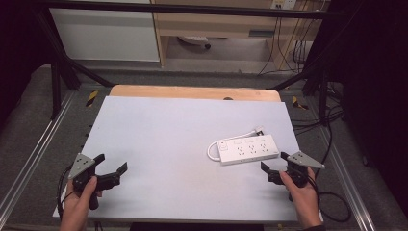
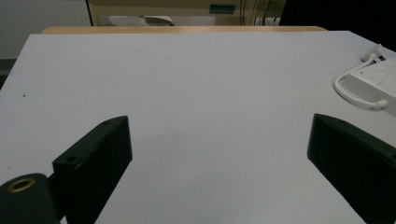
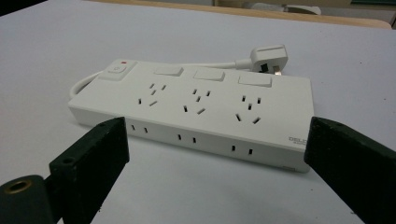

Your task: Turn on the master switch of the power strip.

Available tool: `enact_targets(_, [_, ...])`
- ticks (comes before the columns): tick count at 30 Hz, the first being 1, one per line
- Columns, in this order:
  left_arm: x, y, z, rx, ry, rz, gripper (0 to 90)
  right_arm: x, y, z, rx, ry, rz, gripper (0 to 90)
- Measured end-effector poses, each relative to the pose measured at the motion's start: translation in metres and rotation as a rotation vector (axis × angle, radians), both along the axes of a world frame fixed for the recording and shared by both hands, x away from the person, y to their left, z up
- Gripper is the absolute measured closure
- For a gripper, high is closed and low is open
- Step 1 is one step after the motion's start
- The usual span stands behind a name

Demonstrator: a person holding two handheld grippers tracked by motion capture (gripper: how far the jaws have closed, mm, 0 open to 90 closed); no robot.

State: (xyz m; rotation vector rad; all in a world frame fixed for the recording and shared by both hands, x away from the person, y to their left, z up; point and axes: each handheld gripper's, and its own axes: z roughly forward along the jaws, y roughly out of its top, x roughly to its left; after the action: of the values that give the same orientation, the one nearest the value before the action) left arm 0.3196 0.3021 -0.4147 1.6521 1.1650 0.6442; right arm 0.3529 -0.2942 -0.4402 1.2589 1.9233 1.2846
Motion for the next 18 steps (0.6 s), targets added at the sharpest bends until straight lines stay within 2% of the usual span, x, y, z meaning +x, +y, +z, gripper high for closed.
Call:
enact_targets(3, [0.001,-0.001,0.0,0.002,-0.001,-0.004,6.5,0.0,-0.001,0.001,-0.003,0.002,-0.007,7.0])
enact_targets(10, [0.001,-0.002,0.001,0.0,-0.004,-0.001,5.8,-0.005,-0.002,0.008,0.029,-0.023,-0.017,5.5])
enact_targets(18, [0.002,-0.004,0.0,0.003,0.006,-0.016,5.5,-0.005,-0.001,0.015,0.026,-0.035,-0.026,4.6])
